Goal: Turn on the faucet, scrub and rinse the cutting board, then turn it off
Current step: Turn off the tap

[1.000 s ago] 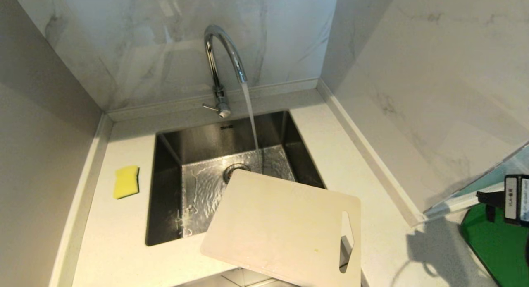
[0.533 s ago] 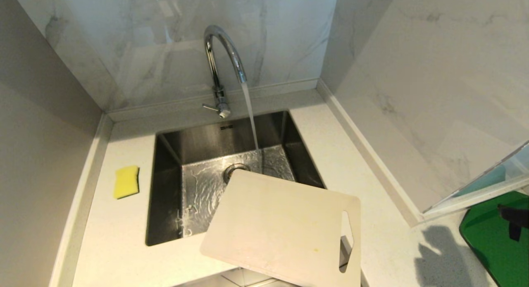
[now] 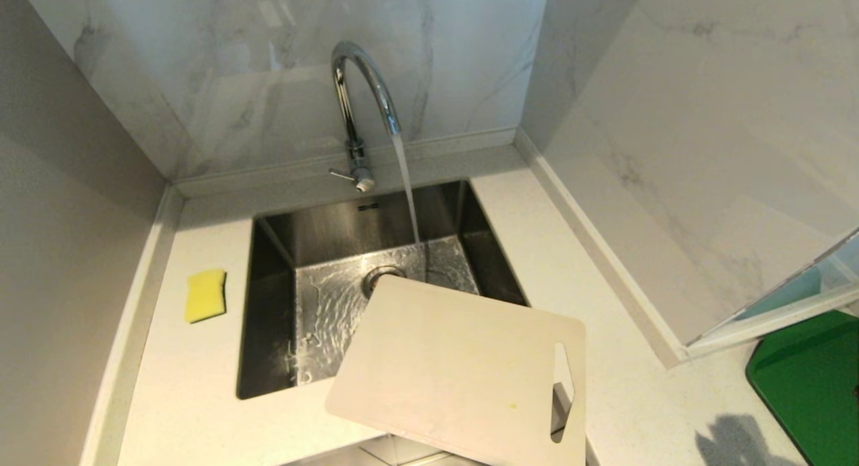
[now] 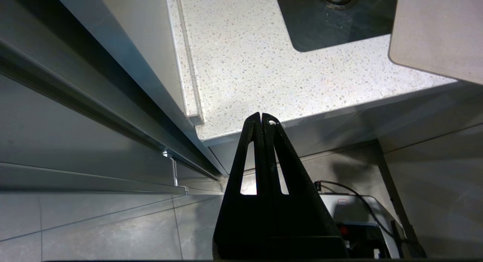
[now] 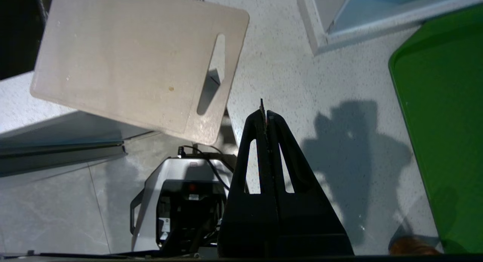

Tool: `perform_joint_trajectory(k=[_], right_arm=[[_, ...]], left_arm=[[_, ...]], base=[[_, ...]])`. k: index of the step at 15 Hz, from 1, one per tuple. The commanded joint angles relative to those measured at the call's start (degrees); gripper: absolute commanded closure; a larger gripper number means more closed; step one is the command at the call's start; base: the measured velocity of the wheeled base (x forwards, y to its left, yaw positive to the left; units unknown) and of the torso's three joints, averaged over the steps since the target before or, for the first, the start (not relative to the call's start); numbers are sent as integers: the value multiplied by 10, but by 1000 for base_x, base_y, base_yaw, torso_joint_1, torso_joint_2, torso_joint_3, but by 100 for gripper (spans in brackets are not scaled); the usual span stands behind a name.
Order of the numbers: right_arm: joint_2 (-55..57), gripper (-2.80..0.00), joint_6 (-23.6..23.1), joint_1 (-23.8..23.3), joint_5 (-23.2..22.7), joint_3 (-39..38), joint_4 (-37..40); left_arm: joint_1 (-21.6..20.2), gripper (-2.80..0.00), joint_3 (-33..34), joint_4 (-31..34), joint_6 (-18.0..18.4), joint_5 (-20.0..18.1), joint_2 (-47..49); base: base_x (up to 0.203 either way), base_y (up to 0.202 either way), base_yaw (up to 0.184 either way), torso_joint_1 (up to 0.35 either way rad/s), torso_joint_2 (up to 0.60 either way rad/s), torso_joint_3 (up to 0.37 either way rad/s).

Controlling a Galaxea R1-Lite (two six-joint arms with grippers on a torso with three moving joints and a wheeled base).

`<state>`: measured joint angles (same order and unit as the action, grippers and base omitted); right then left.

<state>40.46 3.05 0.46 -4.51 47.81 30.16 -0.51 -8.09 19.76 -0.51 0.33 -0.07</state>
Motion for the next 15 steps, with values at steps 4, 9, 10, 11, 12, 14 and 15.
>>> perform_joint_trajectory(k=[4,9,10,11,12,14,15], right_arm=[[-143,0,-14,1,1,-194,-124],[-252,0,-18,1,4,-377,-238],[-268,0,-20,1,8,-410,-277],[-278,0,-25,0,9,-433,-307],[-286,0,-30,0,9,-450,-329],[-298,0,-33,-1,9,-474,-352],[-305,0,-36,0,11,-477,-360]], left_arm=[[0,0,0,1,0,0,0],[0,0,1,1,0,0,0],[0,0,0,1,0,0,0],[0,0,0,1,0,0,0],[0,0,0,1,0,0,0],[0,0,0,1,0,0,0],[0,0,0,1,0,0,0]], base=[[0,0,0,0,0,0],[0,0,0,0,0,0],[0,0,0,0,0,0],[0,0,0,0,0,0],[0,0,0,0,0,0],[0,0,0,0,0,0],[0,0,0,0,0,0]])
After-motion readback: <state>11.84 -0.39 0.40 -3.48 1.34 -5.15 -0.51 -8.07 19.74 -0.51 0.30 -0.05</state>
